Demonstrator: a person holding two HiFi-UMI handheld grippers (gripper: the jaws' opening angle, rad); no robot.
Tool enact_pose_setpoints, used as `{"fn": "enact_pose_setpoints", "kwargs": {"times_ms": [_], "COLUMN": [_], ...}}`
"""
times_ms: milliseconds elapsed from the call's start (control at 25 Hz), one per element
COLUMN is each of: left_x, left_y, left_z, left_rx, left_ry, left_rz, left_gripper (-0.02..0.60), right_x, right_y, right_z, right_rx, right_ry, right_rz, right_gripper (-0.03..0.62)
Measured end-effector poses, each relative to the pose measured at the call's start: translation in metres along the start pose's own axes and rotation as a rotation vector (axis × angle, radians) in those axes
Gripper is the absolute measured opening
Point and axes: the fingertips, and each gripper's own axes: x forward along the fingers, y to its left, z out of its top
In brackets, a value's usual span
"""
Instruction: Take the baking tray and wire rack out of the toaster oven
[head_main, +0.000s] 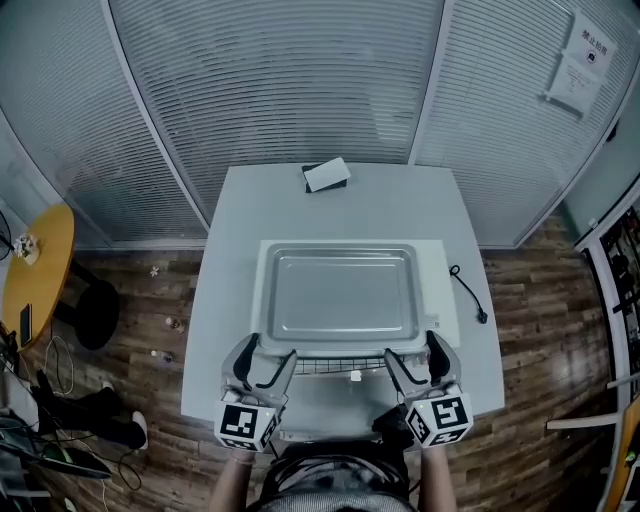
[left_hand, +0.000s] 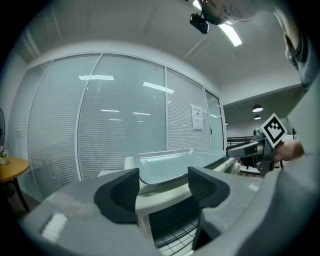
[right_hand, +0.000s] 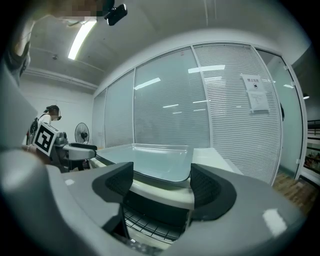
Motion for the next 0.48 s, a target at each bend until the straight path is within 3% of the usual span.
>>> {"fn": "enact_pose_setpoints", "kwargs": {"times_ms": [240,360,480], "left_x": [-0.021,-0.035,-0.046], "left_y": [0.017,0.023,0.023], "left_z": [-0.002,-0.015,-0.035], "left_rx": [-0.138,-0.205,-0.276], "left_ry": [-0.055,-0.047,-0.024], "left_rz": [0.078,0.110,0.121], "left_gripper": [0.318,0.318,0.318], "right_x": [-0.019,-0.030,-0.038], "right_y": [0.000,-0.001,-0.002], "right_z": [-0.007,-0.022,-0.038], "right_rx": [0.175,0.234,0.296], "right_ry": [-0.050,-0.038,-0.014], "right_rz": [-0.023,-0.044,-0.076], "right_gripper": [0.314,0.273,0.272]}}
